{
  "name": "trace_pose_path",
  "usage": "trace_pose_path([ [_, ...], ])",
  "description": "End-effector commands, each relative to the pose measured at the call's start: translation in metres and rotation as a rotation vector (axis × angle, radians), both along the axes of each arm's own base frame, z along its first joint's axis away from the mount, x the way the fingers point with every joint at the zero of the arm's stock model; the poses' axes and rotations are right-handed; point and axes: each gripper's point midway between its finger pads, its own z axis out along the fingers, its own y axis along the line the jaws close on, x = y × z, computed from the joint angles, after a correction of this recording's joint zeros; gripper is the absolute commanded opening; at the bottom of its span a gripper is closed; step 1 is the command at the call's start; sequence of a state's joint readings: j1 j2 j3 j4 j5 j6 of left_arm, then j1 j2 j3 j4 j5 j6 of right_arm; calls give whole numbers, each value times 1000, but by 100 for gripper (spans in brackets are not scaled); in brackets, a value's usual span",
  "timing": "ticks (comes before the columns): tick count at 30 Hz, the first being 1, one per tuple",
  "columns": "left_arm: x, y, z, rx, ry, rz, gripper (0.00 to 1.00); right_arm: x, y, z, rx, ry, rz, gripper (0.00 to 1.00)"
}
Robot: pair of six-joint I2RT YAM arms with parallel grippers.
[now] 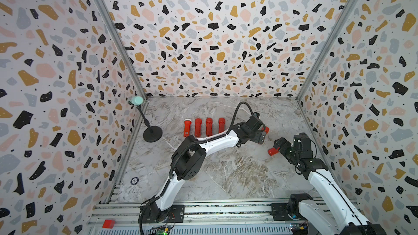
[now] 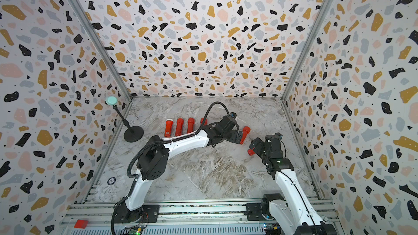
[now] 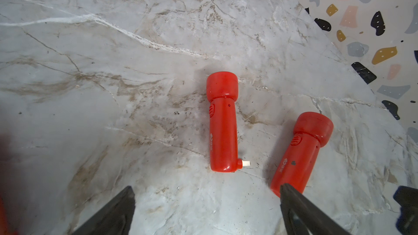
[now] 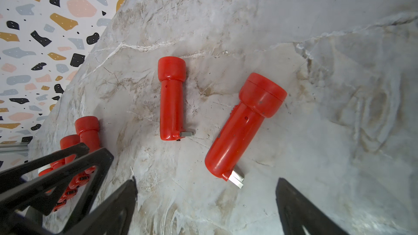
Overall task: Close the plug at the bottom of the flashlight
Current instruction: Pick up the flashlight from the center of the board.
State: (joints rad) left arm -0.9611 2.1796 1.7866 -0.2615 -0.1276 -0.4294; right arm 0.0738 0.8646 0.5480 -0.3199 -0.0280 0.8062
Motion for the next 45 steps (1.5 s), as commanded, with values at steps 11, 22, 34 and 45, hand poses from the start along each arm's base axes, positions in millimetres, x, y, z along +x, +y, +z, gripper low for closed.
trace_pose_path([
  [11, -1, -39, -31, -50, 48, -60, 93, -4, 4, 15, 14, -9, 33, 96],
  [22, 7, -57, -49, -67, 59, -48, 87, -8, 8, 12, 18, -6, 67, 95],
  [34, 15, -71, -67, -52, 55, -40, 75, -16, 1, 36, -28, -89, 61, 94],
  [45, 21, -69, -79, 6, 34, -22, 66, -22, -3, 54, -59, -164, 56, 95],
])
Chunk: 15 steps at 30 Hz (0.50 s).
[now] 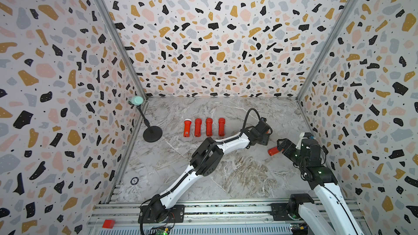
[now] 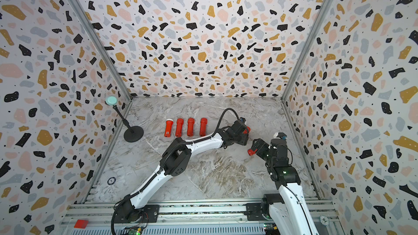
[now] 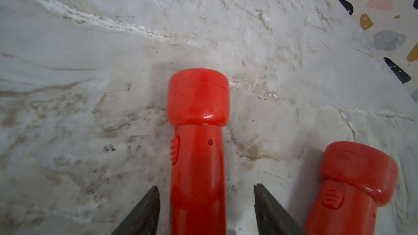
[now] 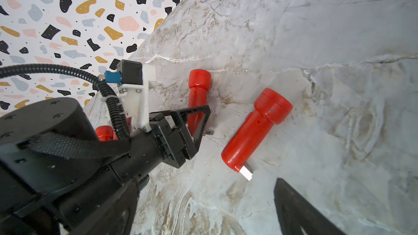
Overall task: Close the plug at the bottom of the flashlight
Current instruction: Pick up the flashlight from the center of the board.
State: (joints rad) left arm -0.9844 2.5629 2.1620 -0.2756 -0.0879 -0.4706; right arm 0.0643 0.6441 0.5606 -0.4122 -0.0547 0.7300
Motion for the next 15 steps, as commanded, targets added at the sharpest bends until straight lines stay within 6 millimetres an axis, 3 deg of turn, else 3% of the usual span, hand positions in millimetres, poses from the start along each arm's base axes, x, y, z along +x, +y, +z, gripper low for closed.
trace_pose_path([
  [1, 1, -1, -1, 27, -26, 4, 65, -1, -3, 10, -25, -16, -1, 94],
  [15, 7, -1, -4, 56, -41, 17, 59, -1, 0, 9, -23, -16, 18, 95],
])
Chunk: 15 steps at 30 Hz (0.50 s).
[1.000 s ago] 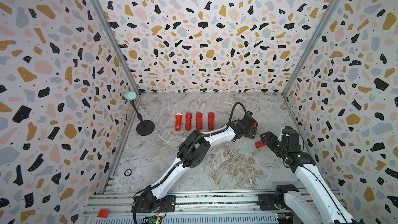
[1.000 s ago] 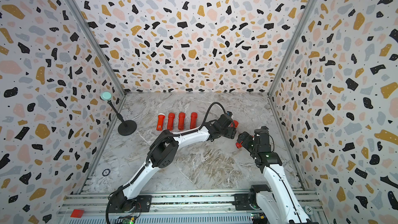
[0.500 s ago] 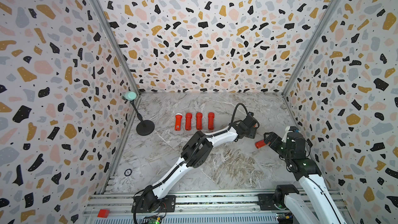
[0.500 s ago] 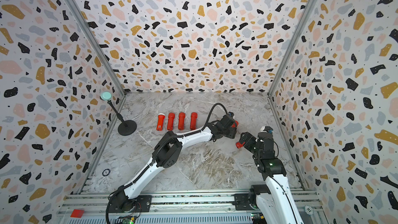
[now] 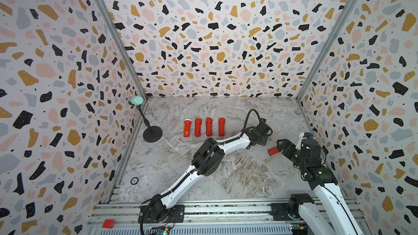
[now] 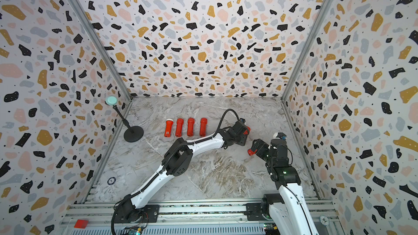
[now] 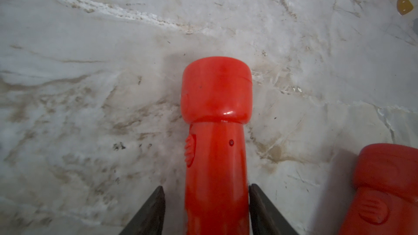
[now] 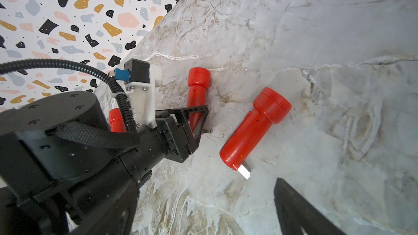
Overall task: Close the plug at the bottom of the flashlight
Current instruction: Pick up the flashlight from the center of the board.
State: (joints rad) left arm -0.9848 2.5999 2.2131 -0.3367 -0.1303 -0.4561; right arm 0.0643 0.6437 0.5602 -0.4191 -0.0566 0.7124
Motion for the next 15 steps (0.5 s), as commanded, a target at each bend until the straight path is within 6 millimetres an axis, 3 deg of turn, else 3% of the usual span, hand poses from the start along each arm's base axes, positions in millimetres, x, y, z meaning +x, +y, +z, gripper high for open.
trace_pose_path([
  [1, 3, -8, 8, -7, -34, -4, 59, 0, 0, 10, -10, -21, 7, 95],
  [15, 1, -14, 1, -11, -15, -27, 53, 1, 2, 8, -2, -18, 18, 95],
])
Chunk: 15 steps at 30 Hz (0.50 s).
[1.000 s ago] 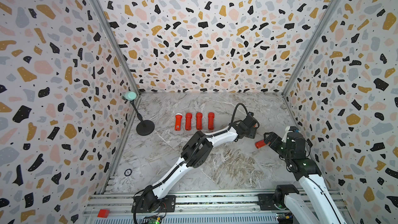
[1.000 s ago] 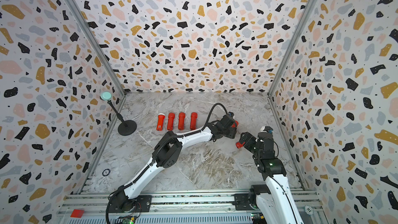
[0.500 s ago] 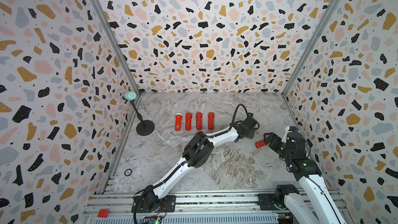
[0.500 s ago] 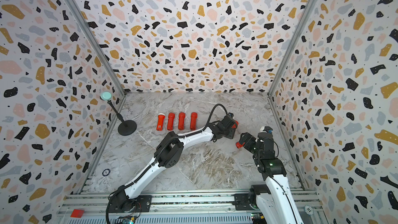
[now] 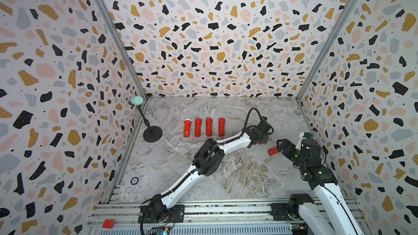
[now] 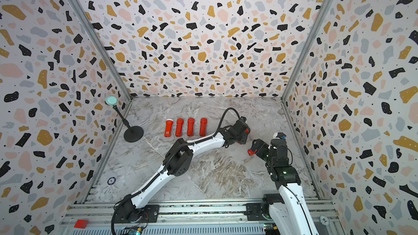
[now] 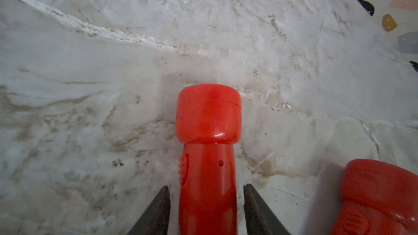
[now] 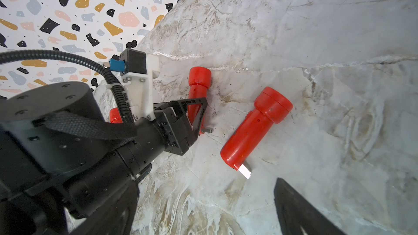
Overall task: Close the plug at the bottom of the flashlight
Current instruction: Pick up the flashlight from the center of the board.
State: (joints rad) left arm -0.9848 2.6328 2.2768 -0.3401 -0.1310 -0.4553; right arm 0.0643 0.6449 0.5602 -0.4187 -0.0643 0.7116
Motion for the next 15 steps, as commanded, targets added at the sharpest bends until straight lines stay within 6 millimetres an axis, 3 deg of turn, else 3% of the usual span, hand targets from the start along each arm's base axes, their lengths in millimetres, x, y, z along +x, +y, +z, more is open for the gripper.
trace_pose_path([
  [1, -5, -5, -5, 14, 1, -27, 53, 1, 1, 9, -5, -19, 12, 95],
  [15, -3, 0, -8, 43, -11, -16, 47, 2, 1, 8, -4, -17, 16, 95],
])
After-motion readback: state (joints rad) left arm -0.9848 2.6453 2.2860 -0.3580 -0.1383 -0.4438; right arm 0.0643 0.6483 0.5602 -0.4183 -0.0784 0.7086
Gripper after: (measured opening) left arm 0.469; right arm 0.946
